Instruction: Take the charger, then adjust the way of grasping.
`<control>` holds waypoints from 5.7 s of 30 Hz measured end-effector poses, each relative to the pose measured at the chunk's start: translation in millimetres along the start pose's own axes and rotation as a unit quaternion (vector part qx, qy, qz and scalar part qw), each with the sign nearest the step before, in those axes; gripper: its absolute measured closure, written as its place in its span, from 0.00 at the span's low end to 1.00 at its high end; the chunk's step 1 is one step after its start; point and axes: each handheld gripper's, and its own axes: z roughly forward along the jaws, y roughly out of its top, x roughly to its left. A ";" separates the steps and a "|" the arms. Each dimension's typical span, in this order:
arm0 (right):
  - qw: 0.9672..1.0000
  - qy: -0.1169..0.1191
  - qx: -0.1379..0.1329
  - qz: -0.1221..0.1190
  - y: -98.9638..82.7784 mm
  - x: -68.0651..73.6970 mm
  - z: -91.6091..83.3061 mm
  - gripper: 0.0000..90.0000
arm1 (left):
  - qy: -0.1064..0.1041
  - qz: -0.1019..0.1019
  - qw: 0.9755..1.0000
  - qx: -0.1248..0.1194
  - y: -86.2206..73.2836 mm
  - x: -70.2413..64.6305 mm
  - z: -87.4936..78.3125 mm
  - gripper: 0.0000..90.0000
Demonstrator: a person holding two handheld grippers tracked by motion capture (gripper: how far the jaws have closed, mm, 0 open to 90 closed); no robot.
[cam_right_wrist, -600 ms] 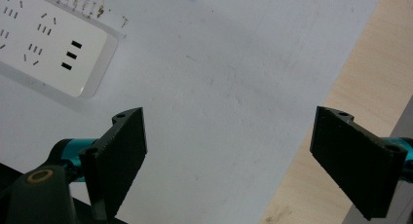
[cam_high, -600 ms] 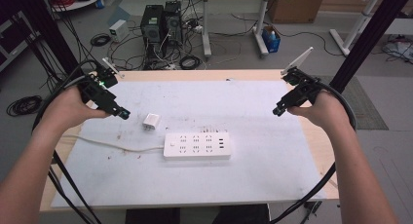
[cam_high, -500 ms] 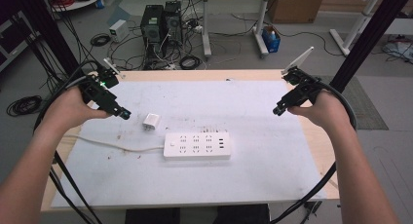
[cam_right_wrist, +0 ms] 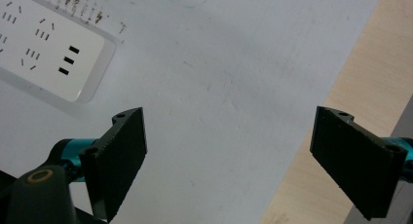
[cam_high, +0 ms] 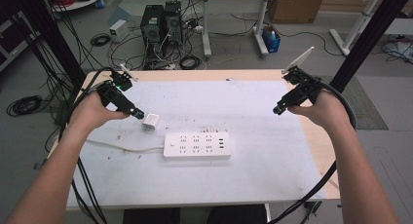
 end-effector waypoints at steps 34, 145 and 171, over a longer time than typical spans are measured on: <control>1.000 0.016 0.001 -0.001 -10.3 -5.9 22.7 0.14 | 0.051 -0.115 0.988 0.086 23.9 15.8 138.5 0.27; 0.983 0.173 -0.051 0.035 24.7 51.6 -0.8 0.69 | 0.030 0.167 0.986 -0.011 19.6 -86.3 20.7 0.17; 0.994 0.103 -0.012 -0.026 24.4 55.2 4.7 0.69 | 0.043 0.057 0.997 0.031 -9.4 -30.6 12.2 0.17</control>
